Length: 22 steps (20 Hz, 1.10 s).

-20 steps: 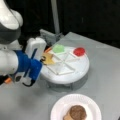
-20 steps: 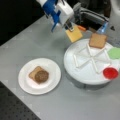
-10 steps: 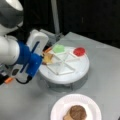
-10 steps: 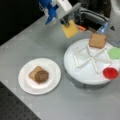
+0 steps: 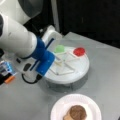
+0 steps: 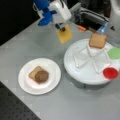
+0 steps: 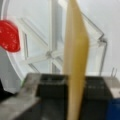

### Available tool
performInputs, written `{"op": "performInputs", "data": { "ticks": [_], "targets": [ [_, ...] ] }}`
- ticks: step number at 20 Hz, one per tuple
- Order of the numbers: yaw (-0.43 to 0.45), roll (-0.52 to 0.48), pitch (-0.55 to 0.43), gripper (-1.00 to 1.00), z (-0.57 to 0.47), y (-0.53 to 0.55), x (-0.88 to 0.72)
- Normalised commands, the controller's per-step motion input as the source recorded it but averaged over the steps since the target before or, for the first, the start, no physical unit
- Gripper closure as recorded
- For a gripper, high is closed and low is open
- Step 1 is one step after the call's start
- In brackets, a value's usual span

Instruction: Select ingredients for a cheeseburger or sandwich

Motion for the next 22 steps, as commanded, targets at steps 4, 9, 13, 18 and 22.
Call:
{"op": "performInputs", "data": {
  "ticks": [4, 9, 13, 18, 22],
  "targets": [
    [0.255, 0.09, 0.201, 1.0, -0.09, -0.42, 0.67],
    [0.251, 0.16, 0.155, 1.0, -0.04, -0.33, 0.53],
    [0.215, 0.185, 0.142, 1.0, -0.07, -0.28, 0.47],
    [0.212, 0.237, 0.092, 1.0, -0.19, -0.28, 0.49],
    [0.19, 0.278, 0.058, 1.0, -0.27, -0.3, 0.55]
  ]
}}
